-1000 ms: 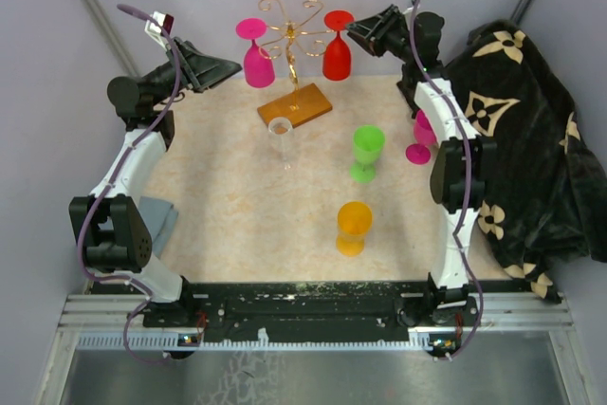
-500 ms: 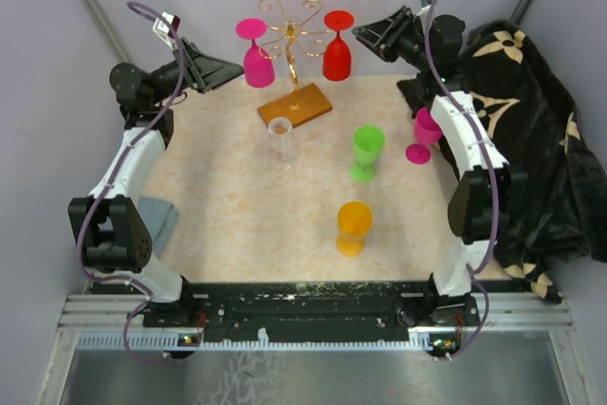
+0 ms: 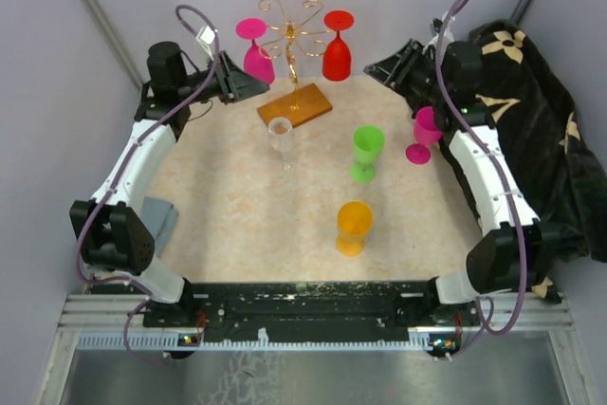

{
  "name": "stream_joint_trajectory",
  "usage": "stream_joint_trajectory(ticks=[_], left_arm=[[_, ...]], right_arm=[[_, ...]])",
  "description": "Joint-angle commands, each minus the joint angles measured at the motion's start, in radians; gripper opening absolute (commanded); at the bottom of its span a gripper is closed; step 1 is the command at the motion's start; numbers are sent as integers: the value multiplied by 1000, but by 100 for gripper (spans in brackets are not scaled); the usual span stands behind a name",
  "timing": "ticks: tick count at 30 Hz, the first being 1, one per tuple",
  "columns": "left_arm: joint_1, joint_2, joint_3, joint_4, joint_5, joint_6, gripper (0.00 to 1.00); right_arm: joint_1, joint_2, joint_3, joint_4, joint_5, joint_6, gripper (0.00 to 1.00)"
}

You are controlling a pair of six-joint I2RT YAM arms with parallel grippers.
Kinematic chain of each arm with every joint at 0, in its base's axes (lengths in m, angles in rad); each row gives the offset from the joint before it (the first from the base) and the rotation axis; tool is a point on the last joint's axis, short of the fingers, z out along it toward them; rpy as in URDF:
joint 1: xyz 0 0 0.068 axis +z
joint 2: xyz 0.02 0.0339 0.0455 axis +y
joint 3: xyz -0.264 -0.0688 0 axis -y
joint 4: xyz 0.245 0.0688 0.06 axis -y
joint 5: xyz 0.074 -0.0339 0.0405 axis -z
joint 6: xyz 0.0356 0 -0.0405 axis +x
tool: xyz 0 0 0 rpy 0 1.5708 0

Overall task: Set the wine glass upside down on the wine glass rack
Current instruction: Turn the wine glass upside down at the wine rack.

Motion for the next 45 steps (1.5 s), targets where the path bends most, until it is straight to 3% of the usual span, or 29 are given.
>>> stream_joint_trajectory(ticks=[1, 8, 15, 22, 34, 41, 45], left_arm=[[-86, -14, 44, -205, -124, 209, 40], [-164, 10, 65, -220, -186, 243, 41], [-175, 14, 63, -214, -196, 256, 41], [-162, -20, 47, -248, -226, 307, 42], [-105, -59, 12, -265, -228, 320, 43], [-103, 3, 108, -504, -412, 479, 43], [-111, 32, 120, -545, -484, 500, 42]], right_arm=[[-8, -76, 18, -189, 86, -172, 37], [64, -66, 59, -498, 270, -370, 35], [179, 28, 148, -662, 401, -496, 28], [276, 108, 206, -723, 481, -538, 27], [311, 160, 245, -732, 501, -543, 28], [332, 159, 234, -711, 494, -539, 29], [334, 149, 220, -690, 477, -528, 29]])
